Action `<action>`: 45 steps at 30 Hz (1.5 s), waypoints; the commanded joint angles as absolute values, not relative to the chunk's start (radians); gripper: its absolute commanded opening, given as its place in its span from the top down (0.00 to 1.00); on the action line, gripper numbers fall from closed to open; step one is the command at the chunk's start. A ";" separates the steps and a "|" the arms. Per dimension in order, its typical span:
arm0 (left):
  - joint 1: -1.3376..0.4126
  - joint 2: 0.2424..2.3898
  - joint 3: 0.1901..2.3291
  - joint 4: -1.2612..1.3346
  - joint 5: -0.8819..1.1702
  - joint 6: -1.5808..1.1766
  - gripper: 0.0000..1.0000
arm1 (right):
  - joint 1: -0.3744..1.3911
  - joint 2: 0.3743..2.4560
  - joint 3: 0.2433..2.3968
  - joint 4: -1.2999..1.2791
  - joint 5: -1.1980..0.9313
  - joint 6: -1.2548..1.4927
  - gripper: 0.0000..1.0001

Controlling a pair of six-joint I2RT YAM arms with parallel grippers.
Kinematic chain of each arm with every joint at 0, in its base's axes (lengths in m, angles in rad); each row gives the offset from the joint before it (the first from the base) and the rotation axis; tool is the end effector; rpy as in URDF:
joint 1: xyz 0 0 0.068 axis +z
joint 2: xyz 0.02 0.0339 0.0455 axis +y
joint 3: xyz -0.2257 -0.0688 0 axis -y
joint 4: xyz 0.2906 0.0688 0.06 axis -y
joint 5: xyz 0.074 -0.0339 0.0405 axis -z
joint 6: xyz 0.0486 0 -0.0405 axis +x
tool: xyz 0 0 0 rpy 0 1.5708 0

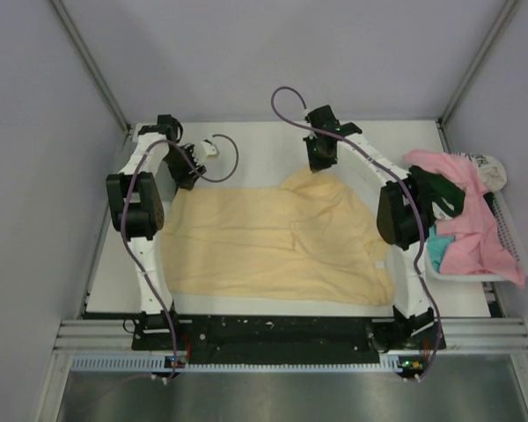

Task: Fold and stack the t-shirts
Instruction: Grap the side of the flattened tshirt furthest away from the robot with both arms, then fold the other side of the tshirt into a rectangle

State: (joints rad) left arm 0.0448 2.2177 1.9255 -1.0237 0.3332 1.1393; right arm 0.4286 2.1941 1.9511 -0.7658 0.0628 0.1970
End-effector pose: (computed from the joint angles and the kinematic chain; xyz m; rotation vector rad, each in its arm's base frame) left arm 0.4821 0.0057 0.1513 1.4764 2.3095 -0.1864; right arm 0.4683 0.2106 0.1814 -0.2753 2.5694 0.1523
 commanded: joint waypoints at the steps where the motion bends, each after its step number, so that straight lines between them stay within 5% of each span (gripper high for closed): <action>1: 0.040 2.278 2.002 -1.057 0.249 1.155 0.52 | 0.420 2.053 1.896 -0.724 0.083 0.163 1.00; 9: 0.038 2.251 1.994 -1.081 0.210 1.158 1.00 | 0.405 1.886 1.740 -0.724 0.117 0.135 1.00; 16: 0.037 2.096 1.918 -1.149 0.334 1.144 1.00 | 0.379 1.622 1.470 -0.726 0.137 0.170 1.00; 31: 0.037 1.580 1.231 -1.098 0.270 1.216 1.00 | 0.376 1.115 0.950 -0.862 0.022 0.437 1.00; 45: 0.040 1.600 1.124 -1.029 0.161 1.189 1.00 | 0.376 1.015 0.795 -0.914 0.003 0.581 1.00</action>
State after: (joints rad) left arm 0.0368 1.5867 1.0981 -1.0409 0.1928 1.1843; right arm 0.3771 1.0107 0.7956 -0.9123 0.0067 0.5362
